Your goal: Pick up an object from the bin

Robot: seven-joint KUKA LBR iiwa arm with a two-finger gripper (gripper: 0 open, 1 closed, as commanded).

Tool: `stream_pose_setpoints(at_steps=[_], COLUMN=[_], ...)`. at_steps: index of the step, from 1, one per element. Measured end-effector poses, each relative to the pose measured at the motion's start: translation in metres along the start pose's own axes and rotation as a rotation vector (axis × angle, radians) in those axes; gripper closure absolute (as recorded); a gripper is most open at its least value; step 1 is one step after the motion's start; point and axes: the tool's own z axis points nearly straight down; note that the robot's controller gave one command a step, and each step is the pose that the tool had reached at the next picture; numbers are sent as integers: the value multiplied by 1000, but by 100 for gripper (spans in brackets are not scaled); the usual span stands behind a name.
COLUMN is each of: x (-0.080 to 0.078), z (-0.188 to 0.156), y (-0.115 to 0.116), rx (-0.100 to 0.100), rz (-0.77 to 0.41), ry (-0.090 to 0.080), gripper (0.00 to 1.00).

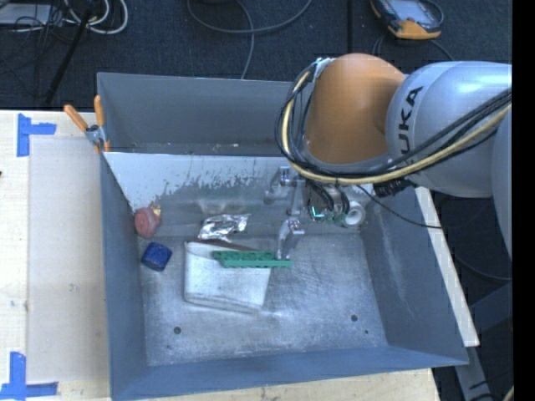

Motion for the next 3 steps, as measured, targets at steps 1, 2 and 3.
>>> stream_pose_setpoints(at_steps=[1,2,3], x=[7,4,-6], z=[102,98,-28], y=[2,0,7], rx=[1,4,3], rz=[-403,-398,-452], ry=[-5,-11,-19], gripper=[0,100,100])
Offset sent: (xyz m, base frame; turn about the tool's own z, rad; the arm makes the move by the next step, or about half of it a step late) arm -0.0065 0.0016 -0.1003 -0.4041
